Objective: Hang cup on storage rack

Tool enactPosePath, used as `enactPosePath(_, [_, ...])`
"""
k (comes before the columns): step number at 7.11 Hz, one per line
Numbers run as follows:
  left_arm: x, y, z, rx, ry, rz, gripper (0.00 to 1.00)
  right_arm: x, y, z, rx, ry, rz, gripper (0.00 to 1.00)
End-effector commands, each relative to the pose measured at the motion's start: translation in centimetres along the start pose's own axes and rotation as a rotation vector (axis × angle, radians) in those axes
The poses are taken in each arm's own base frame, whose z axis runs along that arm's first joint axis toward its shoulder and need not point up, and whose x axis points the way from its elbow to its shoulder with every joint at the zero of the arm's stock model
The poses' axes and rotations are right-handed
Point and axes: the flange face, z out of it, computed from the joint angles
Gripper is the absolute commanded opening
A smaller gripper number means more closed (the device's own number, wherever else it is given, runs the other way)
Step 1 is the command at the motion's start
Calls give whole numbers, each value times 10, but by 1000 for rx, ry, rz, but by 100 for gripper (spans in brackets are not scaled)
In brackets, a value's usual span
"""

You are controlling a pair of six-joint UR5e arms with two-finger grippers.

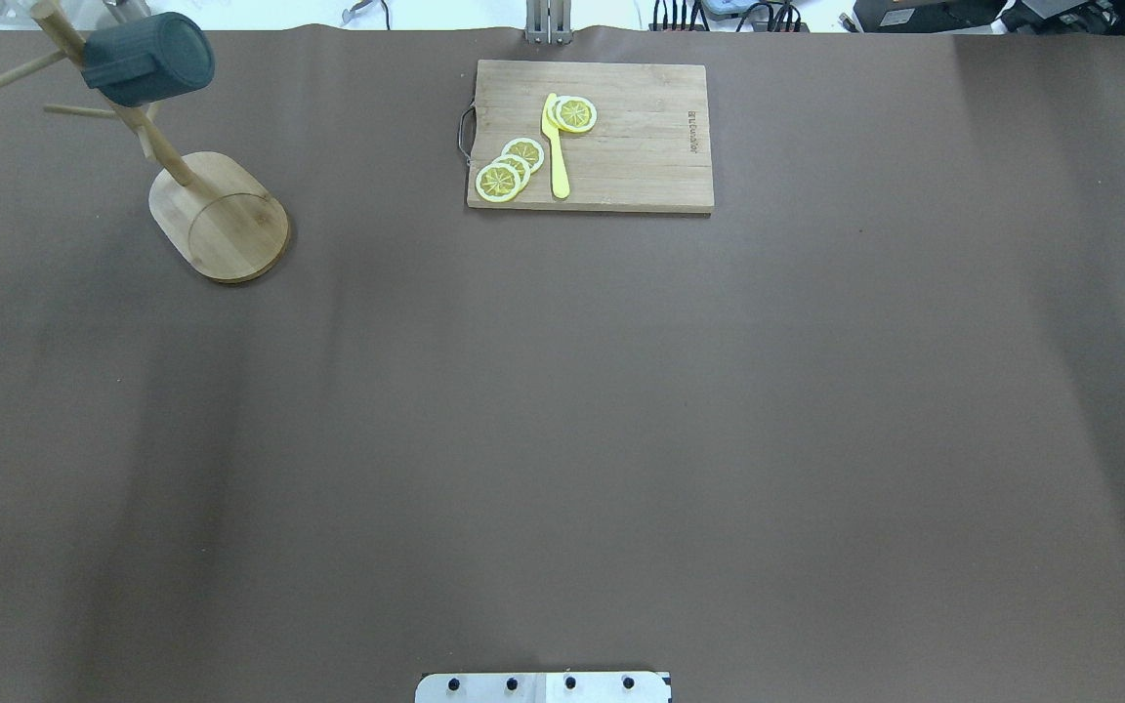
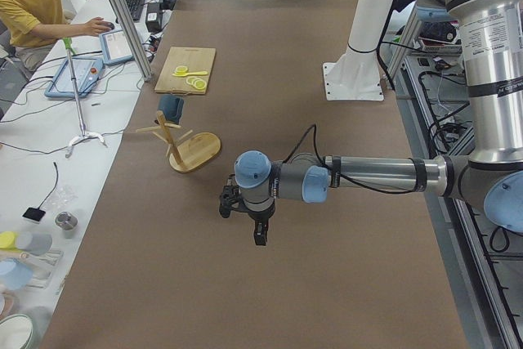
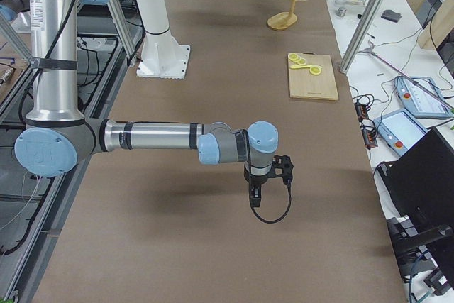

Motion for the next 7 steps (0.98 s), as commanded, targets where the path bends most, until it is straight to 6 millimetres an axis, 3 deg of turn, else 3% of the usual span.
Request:
enactPosePath(1, [2,-2,-3,7,-5,7,98,0,0,0,0,0,0,100])
enactPosePath(7, [7,-11,-7,18,-2,18,98,3,2,7,-19,-30,14,100])
